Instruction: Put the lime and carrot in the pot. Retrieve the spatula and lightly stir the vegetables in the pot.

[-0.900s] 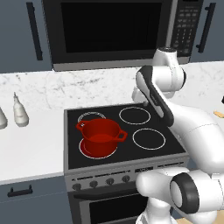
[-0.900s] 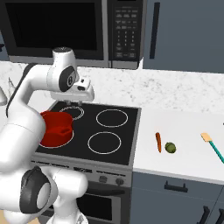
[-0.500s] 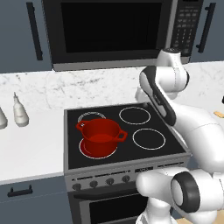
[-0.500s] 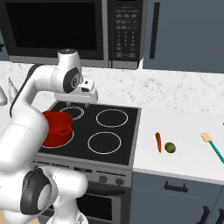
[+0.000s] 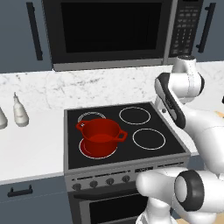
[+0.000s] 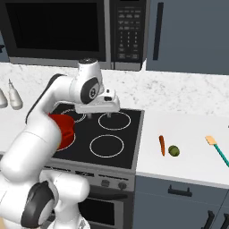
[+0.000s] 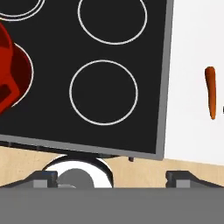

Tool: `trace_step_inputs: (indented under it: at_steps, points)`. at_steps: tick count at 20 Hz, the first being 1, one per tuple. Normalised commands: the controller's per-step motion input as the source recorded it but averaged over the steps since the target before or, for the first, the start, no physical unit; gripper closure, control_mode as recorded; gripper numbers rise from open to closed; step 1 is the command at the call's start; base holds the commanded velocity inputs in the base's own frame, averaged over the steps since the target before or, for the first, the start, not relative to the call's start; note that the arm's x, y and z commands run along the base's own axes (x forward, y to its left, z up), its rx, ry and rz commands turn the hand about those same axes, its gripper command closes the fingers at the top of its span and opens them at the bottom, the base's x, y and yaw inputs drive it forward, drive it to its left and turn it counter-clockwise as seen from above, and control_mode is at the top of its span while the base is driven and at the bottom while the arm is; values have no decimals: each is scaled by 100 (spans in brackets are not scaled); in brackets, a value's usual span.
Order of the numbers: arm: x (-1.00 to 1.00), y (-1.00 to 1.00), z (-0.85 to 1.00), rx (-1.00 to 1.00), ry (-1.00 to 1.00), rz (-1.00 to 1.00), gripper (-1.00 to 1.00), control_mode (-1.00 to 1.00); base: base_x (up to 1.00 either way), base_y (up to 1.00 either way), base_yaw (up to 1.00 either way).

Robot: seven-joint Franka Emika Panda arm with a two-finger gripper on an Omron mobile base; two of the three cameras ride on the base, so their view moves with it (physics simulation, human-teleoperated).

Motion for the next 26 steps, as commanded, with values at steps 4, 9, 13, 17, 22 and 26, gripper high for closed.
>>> trace_step_inputs:
  at_steps: [4,9,13,17,22,26]
  points:
    - [-3,-100,-71,-9,2,0,-100,-100,0,0,0]
    - [12,-100,-67,0,9,-2,-100,-100,0,0,0]
    - [27,-100,-52,1,12,-3,-100,-100,0,0,0]
    - [23,-90,-28,6,17,-1,-100,-100,0,0,0]
    - [27,-78,-12,11,13,0,-100,-100,0,0,0]
    - [52,-86,-16,5,3,0,-100,-100,0,0,0]
